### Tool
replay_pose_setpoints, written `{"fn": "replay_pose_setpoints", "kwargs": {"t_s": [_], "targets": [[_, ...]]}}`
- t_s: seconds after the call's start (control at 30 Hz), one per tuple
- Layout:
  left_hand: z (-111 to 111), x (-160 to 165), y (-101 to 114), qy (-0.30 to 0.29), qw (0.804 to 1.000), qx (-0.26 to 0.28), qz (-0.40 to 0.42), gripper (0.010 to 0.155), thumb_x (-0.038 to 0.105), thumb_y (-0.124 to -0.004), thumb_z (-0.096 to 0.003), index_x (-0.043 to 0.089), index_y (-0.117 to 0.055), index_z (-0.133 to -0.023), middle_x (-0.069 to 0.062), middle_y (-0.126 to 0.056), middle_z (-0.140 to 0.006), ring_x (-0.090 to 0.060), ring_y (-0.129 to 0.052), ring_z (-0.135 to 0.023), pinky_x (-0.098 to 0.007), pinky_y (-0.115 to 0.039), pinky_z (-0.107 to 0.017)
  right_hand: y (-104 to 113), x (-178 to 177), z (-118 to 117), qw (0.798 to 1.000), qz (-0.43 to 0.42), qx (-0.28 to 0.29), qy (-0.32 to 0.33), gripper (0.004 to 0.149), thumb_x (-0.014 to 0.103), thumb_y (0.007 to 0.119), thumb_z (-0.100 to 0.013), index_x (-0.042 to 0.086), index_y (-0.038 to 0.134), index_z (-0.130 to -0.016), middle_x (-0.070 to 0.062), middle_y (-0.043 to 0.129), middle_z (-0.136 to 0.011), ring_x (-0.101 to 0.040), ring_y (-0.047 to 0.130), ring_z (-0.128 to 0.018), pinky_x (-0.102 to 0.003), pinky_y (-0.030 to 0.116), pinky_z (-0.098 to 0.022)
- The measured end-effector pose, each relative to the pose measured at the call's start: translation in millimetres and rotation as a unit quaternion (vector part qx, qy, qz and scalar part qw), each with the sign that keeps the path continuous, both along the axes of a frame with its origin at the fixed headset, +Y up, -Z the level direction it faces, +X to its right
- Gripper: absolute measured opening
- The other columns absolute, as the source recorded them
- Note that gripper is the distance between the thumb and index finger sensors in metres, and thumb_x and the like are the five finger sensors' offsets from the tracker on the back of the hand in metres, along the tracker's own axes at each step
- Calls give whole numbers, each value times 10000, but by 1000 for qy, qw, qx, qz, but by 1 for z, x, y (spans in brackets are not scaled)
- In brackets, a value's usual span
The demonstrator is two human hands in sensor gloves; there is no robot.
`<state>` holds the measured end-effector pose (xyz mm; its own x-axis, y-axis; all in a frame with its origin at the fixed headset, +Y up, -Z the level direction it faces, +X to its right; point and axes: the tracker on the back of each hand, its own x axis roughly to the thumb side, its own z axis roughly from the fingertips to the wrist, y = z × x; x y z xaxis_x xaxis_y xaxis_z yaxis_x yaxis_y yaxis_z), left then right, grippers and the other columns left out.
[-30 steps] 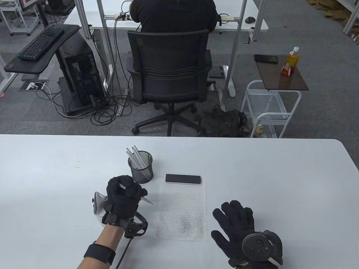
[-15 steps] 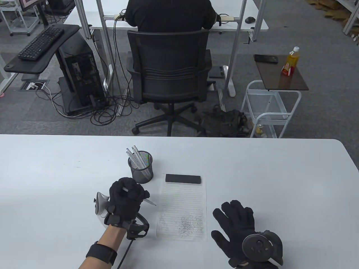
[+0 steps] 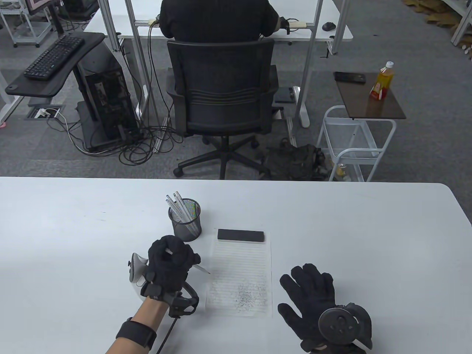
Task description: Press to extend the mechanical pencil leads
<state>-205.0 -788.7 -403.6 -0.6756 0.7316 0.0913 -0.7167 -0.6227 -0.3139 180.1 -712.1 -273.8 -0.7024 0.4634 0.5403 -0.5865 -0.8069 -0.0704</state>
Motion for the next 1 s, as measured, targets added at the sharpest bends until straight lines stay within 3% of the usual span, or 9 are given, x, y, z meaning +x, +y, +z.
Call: {"fn": "replay_pose_setpoints", "kwargs": {"t_s": [0.57, 1.0], "targets": [[2, 16, -24, -7, 998, -24, -57, 537, 574, -580, -496, 202, -845, -780, 45, -929, -452, -239, -934, -389, -519, -816, -544, 0, 0, 0, 1000, 1, -1, 2, 673, 511, 737, -551, 135, 639, -1100, -270, 516, -1130, -623, 393, -1042, -834, 264, -644], [4, 20, -27, -13, 992, -16, -122, 501, 524, -594, -504, 194, -838, -792, 55, -926, -442, -233, -935, -370, -517, -827, -528, 0, 0, 0, 1000, 1, 0, 3, 672, 510, 737, -551, 135, 638, -1100, -270, 517, -1129, -622, 393, -1042, -833, 264, -644]]}}
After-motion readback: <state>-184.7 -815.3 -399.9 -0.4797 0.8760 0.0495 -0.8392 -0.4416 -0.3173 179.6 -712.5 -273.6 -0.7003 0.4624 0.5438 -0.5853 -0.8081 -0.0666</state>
